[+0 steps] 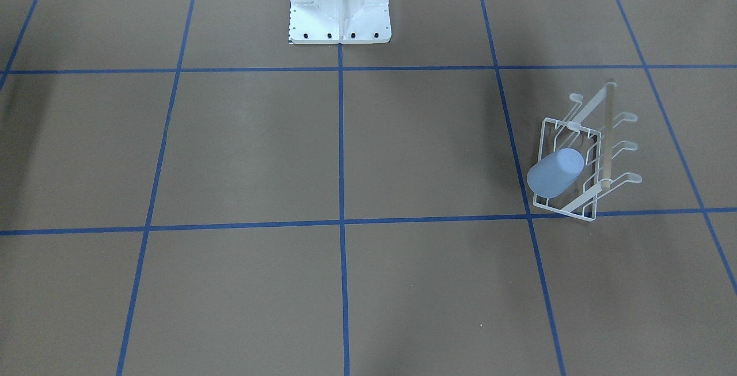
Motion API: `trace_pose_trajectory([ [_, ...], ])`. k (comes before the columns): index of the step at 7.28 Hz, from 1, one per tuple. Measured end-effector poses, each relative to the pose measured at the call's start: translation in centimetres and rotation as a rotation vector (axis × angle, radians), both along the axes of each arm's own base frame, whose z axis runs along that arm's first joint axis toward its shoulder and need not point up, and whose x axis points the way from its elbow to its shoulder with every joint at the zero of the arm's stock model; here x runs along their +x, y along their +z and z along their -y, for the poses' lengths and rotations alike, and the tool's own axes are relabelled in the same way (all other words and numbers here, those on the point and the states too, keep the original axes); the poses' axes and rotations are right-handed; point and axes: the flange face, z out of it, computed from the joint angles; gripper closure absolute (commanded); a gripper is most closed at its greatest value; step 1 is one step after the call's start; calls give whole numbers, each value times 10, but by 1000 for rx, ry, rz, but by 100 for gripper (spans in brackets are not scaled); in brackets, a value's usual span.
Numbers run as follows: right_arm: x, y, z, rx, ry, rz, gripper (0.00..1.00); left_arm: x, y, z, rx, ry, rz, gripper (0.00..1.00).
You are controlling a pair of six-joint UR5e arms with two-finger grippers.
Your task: Hang cup on cup holder
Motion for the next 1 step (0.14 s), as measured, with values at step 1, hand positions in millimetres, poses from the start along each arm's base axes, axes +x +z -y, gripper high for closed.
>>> trace_pose_trajectory([
  [1, 1, 0, -1, 0, 2, 0, 0, 0, 1, 0, 0, 0, 0, 1],
])
